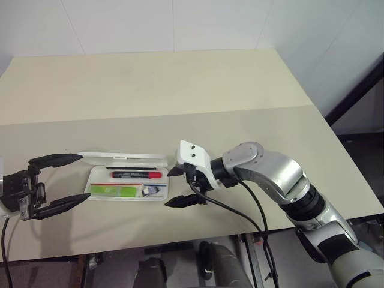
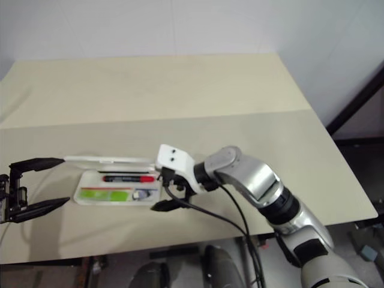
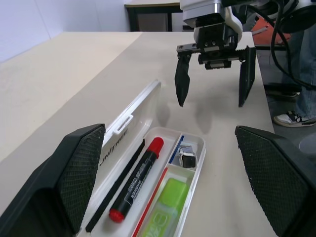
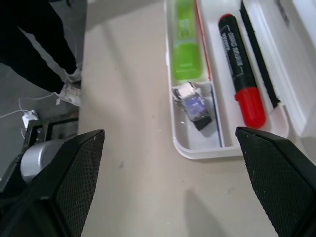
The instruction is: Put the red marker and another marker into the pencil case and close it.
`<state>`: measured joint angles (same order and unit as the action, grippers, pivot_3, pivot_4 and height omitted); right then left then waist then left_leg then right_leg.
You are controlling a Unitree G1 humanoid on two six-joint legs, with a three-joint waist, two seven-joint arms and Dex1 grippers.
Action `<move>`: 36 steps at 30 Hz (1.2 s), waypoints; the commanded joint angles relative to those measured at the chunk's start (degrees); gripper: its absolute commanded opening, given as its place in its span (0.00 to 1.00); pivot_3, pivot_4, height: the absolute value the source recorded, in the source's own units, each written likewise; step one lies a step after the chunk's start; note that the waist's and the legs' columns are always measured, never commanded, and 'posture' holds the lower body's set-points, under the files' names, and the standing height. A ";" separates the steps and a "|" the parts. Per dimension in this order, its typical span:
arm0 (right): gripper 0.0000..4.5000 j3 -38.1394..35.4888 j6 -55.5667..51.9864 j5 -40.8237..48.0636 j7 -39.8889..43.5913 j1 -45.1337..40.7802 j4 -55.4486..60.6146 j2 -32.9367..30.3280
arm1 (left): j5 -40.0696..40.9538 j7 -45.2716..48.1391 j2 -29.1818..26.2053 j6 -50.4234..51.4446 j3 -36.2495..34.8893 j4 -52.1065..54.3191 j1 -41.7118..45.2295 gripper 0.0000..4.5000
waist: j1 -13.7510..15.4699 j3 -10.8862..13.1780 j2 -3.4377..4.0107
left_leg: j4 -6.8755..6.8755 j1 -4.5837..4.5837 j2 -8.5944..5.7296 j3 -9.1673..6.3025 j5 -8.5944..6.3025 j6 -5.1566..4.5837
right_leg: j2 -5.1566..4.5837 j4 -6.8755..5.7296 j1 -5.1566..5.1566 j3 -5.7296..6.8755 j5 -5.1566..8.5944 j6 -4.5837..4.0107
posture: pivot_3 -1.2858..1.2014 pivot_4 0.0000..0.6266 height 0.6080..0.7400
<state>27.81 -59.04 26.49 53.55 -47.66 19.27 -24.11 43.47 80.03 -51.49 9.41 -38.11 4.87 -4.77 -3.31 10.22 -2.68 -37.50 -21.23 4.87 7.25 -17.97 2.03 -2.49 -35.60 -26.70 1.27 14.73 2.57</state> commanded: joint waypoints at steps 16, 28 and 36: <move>1.00 -15.01 10.29 4.59 -1.63 3.38 2.41 -2.29 | 1.42 -7.53 -0.02 0.96 -3.95 0.82 3.77 1.00 | 0.20 0.00 0.00 | -0.16 0.00 -0.02 -0.01 -0.02 0.00 | -0.01 -0.05 0.04 -0.02 -0.01 0.03 | 0.52 0.24 1.00; 1.00 -19.35 25.82 2.39 1.11 11.71 2.74 -4.99 | -4.66 -9.79 -3.78 0.12 0.60 -13.78 15.32 0.78 | 0.45 -0.01 -0.02 | -0.23 -0.02 -0.05 0.02 -0.04 -0.02 | 0.00 -0.04 0.08 -0.01 -0.04 0.07 | 0.52 0.24 1.00; 1.00 -22.35 36.93 0.88 4.30 21.27 4.71 -8.33 | -11.74 -9.67 -4.75 -1.16 10.64 -31.45 30.10 0.17 | 1.53 -0.01 -0.03 | -0.28 0.00 -0.05 0.09 -0.03 -0.02 | 0.07 -0.08 0.09 -0.03 -0.06 0.10 | 0.52 0.24 1.00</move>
<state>6.92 -26.45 27.69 55.76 -27.28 21.24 -31.56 33.39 70.26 -54.94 9.12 -28.44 -24.36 23.57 -1.79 10.20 -2.70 -37.79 -21.23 4.81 7.34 -18.00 2.02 -2.41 -35.69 -26.61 1.25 14.67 2.68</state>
